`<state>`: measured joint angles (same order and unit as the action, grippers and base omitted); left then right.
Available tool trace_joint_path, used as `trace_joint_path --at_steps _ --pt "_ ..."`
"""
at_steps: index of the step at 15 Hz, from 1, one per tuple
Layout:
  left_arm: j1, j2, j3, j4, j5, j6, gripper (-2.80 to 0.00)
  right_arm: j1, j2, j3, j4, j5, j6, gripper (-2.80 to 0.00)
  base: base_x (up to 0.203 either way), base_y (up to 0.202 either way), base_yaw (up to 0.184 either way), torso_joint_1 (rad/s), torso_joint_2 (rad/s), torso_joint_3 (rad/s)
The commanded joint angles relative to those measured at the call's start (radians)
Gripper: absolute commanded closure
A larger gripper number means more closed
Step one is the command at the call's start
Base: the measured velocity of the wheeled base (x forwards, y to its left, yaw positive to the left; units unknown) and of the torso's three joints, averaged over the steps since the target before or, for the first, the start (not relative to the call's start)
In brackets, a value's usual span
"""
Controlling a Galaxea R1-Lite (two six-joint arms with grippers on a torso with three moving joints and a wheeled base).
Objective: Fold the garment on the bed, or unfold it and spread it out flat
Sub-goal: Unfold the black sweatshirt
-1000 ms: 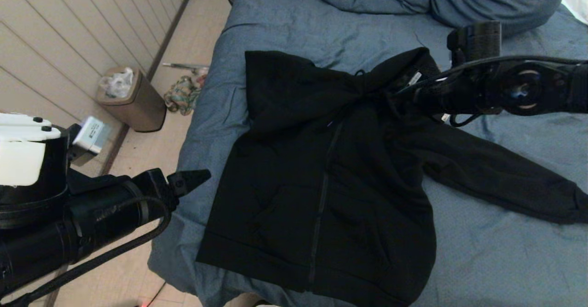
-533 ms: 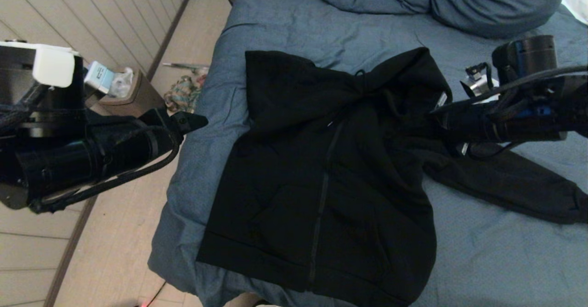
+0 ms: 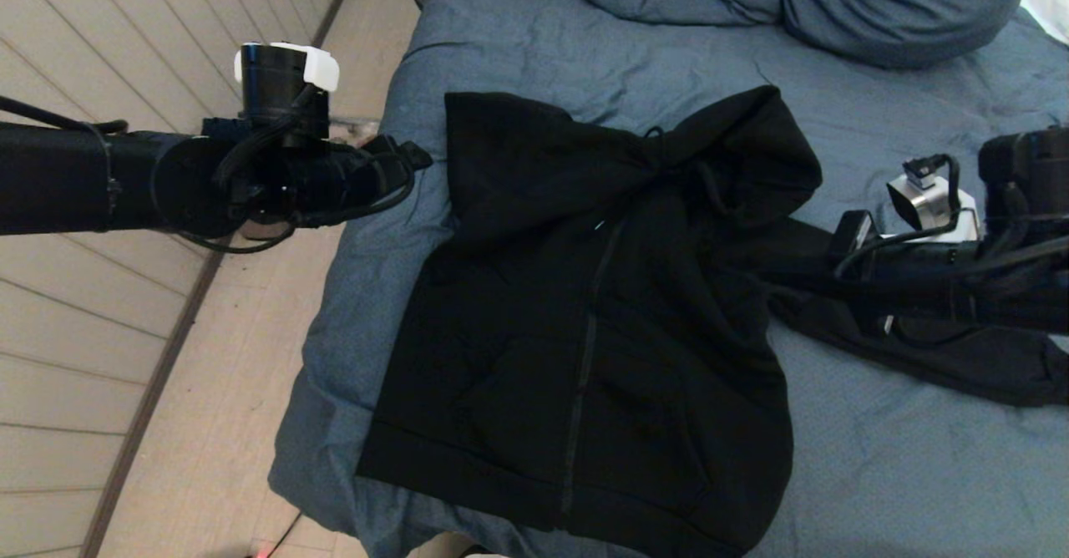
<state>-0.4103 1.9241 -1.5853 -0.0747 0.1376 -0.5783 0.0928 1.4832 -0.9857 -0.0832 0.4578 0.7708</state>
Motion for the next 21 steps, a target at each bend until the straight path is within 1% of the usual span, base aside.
trace_joint_path --at_steps 1,4,5,6,7,9,13,14,15,18,21 --pt "0.013 0.109 -0.113 0.031 -0.012 -0.004 0.0 0.0 -0.003 0.017 -0.003 0.006 0.003 0.0 0.0 0.0 0.0 0.0 0.0 0.0" --pt "0.017 0.213 -0.314 0.095 -0.026 -0.006 0.0 -0.015 0.031 0.027 -0.004 0.007 -0.018 0.0 0.0 0.0 0.0 0.0 0.0 0.0" --pt "0.017 0.254 -0.344 0.097 -0.039 0.001 0.0 -0.022 0.032 0.027 -0.004 0.009 -0.022 0.0 0.0 0.0 0.0 0.0 0.0 0.0" --pt "0.016 0.274 -0.353 0.08 -0.093 0.016 0.0 -0.024 0.032 0.029 -0.004 0.009 -0.027 0.0 0.0 0.0 0.0 0.0 0.0 0.0" --pt "0.013 0.293 -0.355 0.06 -0.128 0.028 0.0 -0.024 0.032 0.032 -0.004 0.009 -0.031 0.0 0.0 0.0 0.0 0.0 0.0 0.0" --pt "0.004 0.315 -0.355 0.061 -0.144 0.031 0.0 -0.021 0.029 0.041 -0.004 0.009 -0.039 0.0 0.0 0.0 0.0 0.0 0.0 0.0" --pt "-0.025 0.308 -0.355 0.082 -0.145 0.027 0.0 -0.024 0.029 0.048 -0.009 0.009 -0.054 0.0 0.0 0.0 0.0 0.0 0.0 0.0" --pt "-0.03 0.305 -0.355 0.092 -0.139 0.026 -1.55 -0.024 0.029 0.048 -0.009 0.009 -0.054 0.0 0.0 0.0 0.0 0.0 0.0 0.0" --pt "-0.035 0.305 -0.357 0.093 -0.132 0.026 -2.8 -0.024 0.029 0.048 -0.009 0.009 -0.054 0.0 0.0 0.0 0.0 0.0 0.0 0.0" --pt "-0.035 0.321 -0.357 0.064 -0.13 0.027 -2.8 -0.022 0.028 0.05 -0.009 0.009 -0.054 0.0 0.0 0.0 0.0 0.0 0.0 0.0" --pt "-0.038 0.382 -0.357 0.02 -0.127 0.028 -2.8 -0.022 0.019 0.059 -0.013 0.007 -0.062 0.0 0.0 0.0 0.0 0.0 0.0 0.0"
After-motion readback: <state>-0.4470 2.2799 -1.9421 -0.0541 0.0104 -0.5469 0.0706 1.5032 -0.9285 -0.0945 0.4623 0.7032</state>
